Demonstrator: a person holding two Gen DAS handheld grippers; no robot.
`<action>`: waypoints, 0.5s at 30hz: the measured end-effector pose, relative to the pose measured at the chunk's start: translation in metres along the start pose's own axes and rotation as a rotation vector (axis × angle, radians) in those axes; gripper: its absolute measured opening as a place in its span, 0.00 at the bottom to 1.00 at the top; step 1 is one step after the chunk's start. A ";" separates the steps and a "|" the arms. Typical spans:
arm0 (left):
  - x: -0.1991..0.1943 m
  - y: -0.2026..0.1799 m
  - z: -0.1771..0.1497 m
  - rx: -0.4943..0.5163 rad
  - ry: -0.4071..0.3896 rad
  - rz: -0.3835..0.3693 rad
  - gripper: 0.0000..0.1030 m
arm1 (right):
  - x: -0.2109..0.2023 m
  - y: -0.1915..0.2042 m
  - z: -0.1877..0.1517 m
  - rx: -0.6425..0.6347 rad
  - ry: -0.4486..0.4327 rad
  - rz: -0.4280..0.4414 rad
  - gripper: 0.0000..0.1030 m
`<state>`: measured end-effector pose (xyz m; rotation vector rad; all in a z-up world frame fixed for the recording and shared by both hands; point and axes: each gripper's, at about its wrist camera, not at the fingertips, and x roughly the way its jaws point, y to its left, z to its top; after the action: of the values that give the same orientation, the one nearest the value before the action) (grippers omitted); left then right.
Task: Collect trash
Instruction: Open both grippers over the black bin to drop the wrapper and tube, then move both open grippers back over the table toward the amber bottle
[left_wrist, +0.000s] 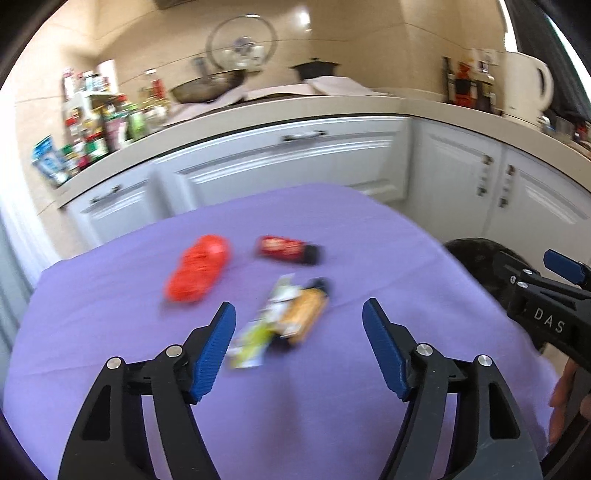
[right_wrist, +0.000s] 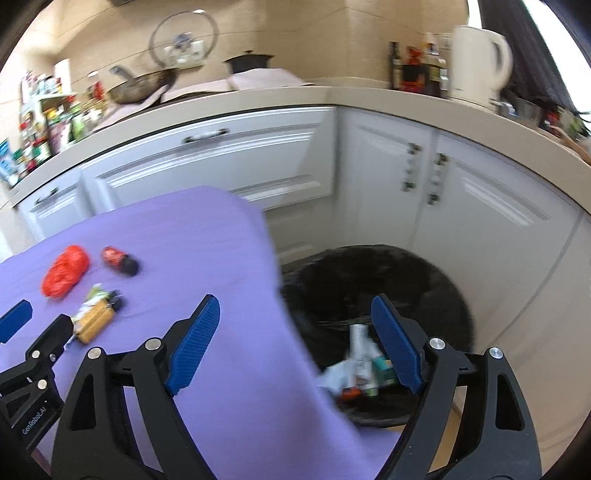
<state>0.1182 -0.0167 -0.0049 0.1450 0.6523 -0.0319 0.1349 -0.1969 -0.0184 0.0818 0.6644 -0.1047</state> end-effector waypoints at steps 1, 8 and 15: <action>-0.002 0.014 -0.003 -0.014 0.005 0.018 0.68 | 0.000 0.009 0.000 -0.009 0.005 0.013 0.80; -0.003 0.083 -0.022 -0.093 0.021 0.126 0.68 | 0.004 0.083 -0.005 -0.092 0.037 0.086 0.81; 0.005 0.134 -0.037 -0.153 0.059 0.186 0.68 | 0.015 0.137 -0.009 -0.152 0.082 0.117 0.81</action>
<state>0.1098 0.1212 -0.0203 0.0589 0.6955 0.2020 0.1581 -0.0611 -0.0289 -0.0218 0.7454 0.0626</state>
